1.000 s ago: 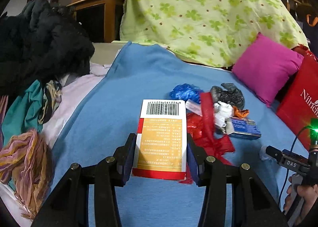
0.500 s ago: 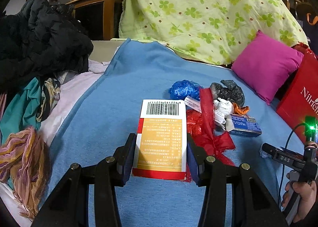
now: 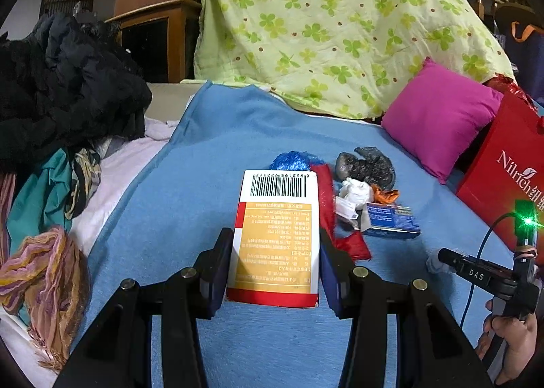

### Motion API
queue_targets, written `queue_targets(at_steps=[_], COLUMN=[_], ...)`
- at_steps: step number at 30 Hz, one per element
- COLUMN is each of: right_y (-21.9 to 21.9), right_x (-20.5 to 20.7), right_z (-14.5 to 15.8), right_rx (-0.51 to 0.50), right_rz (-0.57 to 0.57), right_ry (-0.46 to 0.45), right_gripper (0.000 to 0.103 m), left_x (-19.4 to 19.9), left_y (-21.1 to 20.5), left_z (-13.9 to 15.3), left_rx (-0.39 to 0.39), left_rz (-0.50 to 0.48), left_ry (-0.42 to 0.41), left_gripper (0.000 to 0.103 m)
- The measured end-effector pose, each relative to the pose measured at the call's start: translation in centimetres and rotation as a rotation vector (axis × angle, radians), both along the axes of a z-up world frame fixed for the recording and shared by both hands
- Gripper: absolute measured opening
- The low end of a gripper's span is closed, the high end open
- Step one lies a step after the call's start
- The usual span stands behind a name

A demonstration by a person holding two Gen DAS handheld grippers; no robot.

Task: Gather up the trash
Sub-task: 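Close the right tool on the crumpled light-blue tissue, then carry both items to the red wastebasket and open both tools over it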

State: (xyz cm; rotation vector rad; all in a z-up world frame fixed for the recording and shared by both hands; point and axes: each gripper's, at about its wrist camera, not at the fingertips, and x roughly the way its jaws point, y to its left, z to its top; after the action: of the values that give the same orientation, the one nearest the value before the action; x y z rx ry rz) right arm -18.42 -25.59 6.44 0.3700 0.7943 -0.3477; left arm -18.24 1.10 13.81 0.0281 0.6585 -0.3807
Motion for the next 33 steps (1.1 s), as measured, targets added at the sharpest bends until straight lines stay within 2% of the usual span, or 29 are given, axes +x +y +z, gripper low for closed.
queue_targets(at_steps=[17, 28, 33], right_y=[-0.9, -2.7, -4.2], right_x=[-4.5, -8.9, -12.1], right_z=[3.4, 4.7, 5.4], right_rx=[0.051, 0.113, 0.150], right_rz=[-0.011, -0.052, -0.097], right_ry=[-0.138, -0.207, -0.253], right_gripper=[0.040, 0.040, 0.040], left_x=[-2.6, -4.2, -5.5], left_y=[-1.2, -4.2, -6.7], left_z=[1.9, 2.1, 2.0], left_rx=[0.007, 0.003, 0.013], left_rz=[-0.034, -0.116, -0.180], left_ry=[-0.034, -0.037, -0.038], left_gripper=[0.049, 0.049, 0.049])
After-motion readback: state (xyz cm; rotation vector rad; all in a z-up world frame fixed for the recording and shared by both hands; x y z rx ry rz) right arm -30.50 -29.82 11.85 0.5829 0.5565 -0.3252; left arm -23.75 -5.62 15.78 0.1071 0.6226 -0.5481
